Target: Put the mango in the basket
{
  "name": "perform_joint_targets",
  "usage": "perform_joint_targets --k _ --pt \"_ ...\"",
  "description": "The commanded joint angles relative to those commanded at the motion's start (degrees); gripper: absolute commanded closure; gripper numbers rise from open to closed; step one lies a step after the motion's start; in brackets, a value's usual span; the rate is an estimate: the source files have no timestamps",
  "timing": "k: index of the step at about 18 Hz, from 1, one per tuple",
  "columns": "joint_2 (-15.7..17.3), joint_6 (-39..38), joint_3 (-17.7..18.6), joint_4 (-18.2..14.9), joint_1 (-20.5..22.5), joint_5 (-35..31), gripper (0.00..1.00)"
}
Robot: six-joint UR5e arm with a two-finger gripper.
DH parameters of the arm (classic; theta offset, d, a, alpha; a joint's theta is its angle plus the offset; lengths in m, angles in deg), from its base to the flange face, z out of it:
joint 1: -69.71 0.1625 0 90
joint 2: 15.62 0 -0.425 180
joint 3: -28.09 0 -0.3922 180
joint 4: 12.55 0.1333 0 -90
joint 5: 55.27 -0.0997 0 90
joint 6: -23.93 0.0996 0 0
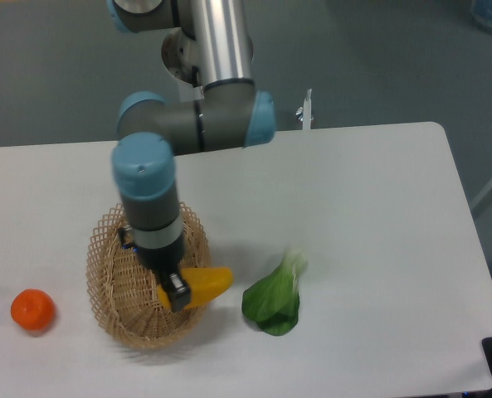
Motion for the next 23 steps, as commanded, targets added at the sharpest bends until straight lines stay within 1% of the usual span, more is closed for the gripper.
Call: perform_joint_targets --k 2,8,9,11,13,14,15,17,18,21,23 --pt "-0.7 -0.1 0.2 1.7 -1.2 -0.4 0.45" --pt "-1.4 -1.2 0.2 2.3 -2.7 -0.4 0.45" --pt "-1.6 -1.1 0.2 2.4 -2.8 -0.4 0.44" --pt "-1.9 -0.8 0.2 2.5 -2.8 -0.4 0.35" --pt "-1.9 -0.6 0.2 2.5 -2.9 -0.4 0.2" --pt "-1.9 -0.7 0.2 2.5 -3.1 -0.4 0.07" --pt "-1.9 -1.2 0.1 2.5 -3.7 -0.3 0.0" --pt "-1.6 -1.6 0.4 2.9 -4.4 -0.1 0.0" --pt "-1.6 -3.4 0.4 3.2 -4.4 0.0 0.0" --pt "-1.4 -12.6 0.4 4.6 -4.4 -0.1 0.0" --pt "-0.7 -14.9 0.3 4.6 -4.0 -0.2 0.0"
